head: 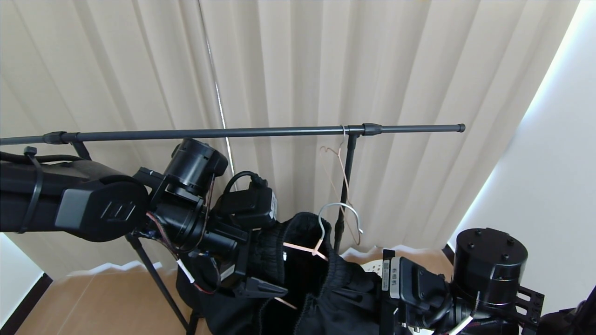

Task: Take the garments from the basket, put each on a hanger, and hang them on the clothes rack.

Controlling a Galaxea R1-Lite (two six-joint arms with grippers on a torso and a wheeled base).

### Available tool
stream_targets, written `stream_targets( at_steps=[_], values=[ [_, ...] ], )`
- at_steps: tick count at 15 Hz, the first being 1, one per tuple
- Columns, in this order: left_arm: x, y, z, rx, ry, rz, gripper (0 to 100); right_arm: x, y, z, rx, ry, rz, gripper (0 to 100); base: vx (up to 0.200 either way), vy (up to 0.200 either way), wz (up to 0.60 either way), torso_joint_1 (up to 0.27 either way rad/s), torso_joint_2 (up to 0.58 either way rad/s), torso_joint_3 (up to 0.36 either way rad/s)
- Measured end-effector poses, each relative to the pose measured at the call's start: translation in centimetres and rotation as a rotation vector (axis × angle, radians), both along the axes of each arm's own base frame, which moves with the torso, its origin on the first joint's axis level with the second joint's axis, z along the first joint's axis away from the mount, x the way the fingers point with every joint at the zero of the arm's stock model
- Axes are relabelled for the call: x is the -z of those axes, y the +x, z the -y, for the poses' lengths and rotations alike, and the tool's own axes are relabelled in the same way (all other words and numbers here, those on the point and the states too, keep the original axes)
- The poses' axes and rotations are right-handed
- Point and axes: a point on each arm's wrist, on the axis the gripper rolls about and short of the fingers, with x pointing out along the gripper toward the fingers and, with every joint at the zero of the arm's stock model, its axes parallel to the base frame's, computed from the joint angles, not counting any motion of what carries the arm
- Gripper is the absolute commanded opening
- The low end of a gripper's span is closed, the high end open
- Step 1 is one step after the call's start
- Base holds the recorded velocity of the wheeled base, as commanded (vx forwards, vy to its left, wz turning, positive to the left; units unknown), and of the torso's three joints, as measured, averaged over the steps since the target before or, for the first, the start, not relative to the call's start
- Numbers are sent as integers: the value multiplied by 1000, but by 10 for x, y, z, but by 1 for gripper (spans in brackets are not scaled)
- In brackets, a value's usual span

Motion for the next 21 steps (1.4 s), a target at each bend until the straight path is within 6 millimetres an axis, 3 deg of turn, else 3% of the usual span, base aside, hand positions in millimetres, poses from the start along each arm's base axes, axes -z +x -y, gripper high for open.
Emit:
stream_targets(
  at_steps=[1, 15, 16, 21],
  values=[
    [0, 0, 0, 0, 0, -1, 0, 0, 0, 0, 1, 0, 0, 0, 0, 0, 0, 0, 0, 0],
    [-2, 1, -2, -10, -3, 4, 0, 0, -2, 2, 4, -3, 2, 0, 0, 0, 0, 0, 0, 0],
    [-2, 2, -2, -11, -6, 9, 0, 0, -2, 2, 5, -3, 1, 100, 0, 0, 0, 0, 0, 0],
    [-7, 10, -6, -81, -58, 20, 0, 1, 4, 10, 22, 6, -18, 100, 0, 0, 0, 0, 0, 0]
  ],
)
